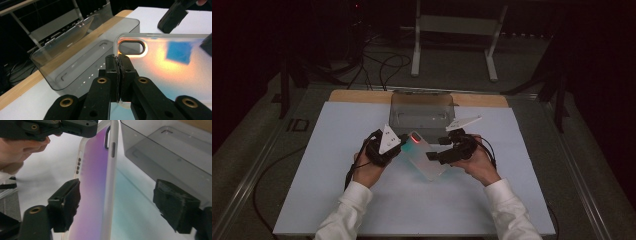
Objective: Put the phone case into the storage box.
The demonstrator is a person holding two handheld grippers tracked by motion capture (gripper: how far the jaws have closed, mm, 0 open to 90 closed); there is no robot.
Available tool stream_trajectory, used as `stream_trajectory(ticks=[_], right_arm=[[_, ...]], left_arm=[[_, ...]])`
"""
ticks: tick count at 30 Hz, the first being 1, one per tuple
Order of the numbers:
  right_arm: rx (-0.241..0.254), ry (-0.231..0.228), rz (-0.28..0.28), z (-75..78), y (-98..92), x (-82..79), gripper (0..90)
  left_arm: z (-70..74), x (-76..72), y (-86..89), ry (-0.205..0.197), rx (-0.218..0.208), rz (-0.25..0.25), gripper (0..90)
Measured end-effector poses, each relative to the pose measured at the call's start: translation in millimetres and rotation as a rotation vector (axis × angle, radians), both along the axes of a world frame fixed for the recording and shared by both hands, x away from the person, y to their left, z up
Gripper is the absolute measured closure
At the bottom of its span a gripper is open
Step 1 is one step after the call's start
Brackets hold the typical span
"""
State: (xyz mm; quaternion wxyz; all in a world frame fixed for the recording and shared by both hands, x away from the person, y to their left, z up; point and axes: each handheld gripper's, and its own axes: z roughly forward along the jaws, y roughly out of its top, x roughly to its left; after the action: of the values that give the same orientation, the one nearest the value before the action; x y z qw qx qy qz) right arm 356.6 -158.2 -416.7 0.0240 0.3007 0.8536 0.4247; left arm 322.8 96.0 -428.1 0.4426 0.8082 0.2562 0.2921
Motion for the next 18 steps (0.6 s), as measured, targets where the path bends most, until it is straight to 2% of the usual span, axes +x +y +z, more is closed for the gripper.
stream_trajectory(ticks=[3,4,8,10,18], right_arm=[[0.009,0.019,0.009,-0.5,-0.3,1.2,28.7],[0.016,0.044,0.015,-0.9,-0.6,2.4,34.2],[0.043,0.088,0.034,-1.5,-2.2,4.6,45.5],[0.04,0.11,0.046,-2.2,-2.3,5.4,51.4],[0.057,0.175,0.076,-3.0,-0.8,6.4,71.7]], left_arm=[[0.4,-0.4,0.0,-0.007,0.0,-0.014,88.5],[0.5,-0.8,0.1,-0.011,-0.005,-0.026,88.5],[0.7,-1.9,-0.3,-0.018,-0.011,-0.051,88.5],[0.6,-2.3,-0.5,-0.02,-0.014,-0.062,88.5],[-0.3,-3.7,-3.4,-0.035,-0.005,-0.092,88.4]])
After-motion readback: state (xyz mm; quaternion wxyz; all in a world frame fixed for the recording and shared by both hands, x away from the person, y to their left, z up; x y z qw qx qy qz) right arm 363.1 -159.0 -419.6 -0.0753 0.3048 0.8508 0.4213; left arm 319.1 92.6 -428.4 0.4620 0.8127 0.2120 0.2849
